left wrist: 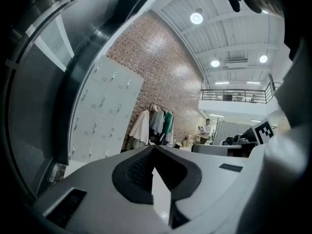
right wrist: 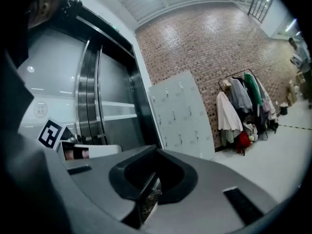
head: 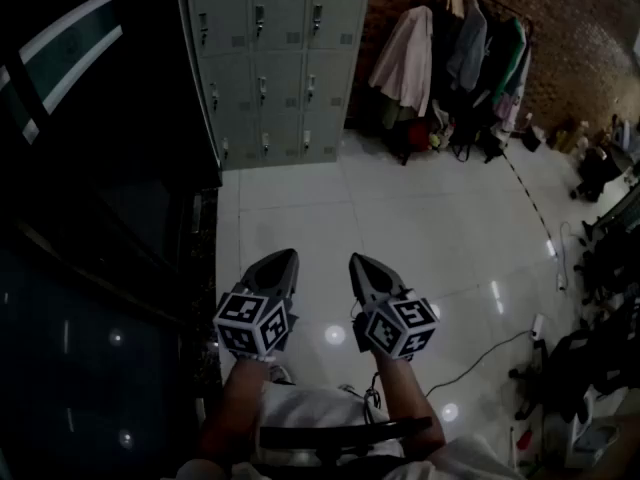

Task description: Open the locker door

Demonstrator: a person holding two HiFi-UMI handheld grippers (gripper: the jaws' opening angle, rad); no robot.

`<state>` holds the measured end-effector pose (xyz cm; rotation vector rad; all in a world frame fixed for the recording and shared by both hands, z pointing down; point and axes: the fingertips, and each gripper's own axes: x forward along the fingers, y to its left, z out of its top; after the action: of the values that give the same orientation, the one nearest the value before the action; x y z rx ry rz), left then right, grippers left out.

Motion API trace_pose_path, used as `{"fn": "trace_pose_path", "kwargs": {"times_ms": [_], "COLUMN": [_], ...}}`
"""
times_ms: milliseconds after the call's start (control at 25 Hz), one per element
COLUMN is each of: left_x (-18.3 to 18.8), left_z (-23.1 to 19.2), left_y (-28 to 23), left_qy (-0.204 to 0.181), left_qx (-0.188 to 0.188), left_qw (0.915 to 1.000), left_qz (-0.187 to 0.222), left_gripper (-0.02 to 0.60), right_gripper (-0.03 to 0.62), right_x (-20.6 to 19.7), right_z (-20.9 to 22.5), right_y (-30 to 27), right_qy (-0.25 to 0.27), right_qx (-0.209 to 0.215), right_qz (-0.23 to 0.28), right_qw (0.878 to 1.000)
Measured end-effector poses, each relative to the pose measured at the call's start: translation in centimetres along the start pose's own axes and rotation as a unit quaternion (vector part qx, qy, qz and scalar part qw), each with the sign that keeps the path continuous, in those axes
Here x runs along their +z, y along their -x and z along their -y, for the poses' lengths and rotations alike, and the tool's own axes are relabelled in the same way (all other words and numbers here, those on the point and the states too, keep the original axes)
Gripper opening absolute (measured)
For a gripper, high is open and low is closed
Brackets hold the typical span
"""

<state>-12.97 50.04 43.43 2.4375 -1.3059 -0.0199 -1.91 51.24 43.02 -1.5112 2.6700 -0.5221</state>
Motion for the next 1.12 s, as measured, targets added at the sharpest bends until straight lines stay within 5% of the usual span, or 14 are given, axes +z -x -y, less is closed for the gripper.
{"fn": "trace_pose_path", "kwargs": {"times_ms": [680,1120], "left_x": [0.9,1.6], "left_z": [-6.4,-9.1], "left_y": [1.0,-6.5], "left_qy": [-0.011,-0.018], "left_qx": [-0.016,0.003], "left_qw": [0.9997,0.9996], "left_qz": [-0.017,-0.020], "left_gripper": [-0.002,-0.002], "right_gripper": [0.006,0.006], "right_x": [-2.2,-1.1], "right_z": [-4.3,1.7], "right_y": [-6.0,-12.3], "right_qy": [-0.003,-0.015], "right_qx": [-0.012,-0.001], "right_qz": [-0.002,-0.008], "right_qw": [1.000,1.000]}}
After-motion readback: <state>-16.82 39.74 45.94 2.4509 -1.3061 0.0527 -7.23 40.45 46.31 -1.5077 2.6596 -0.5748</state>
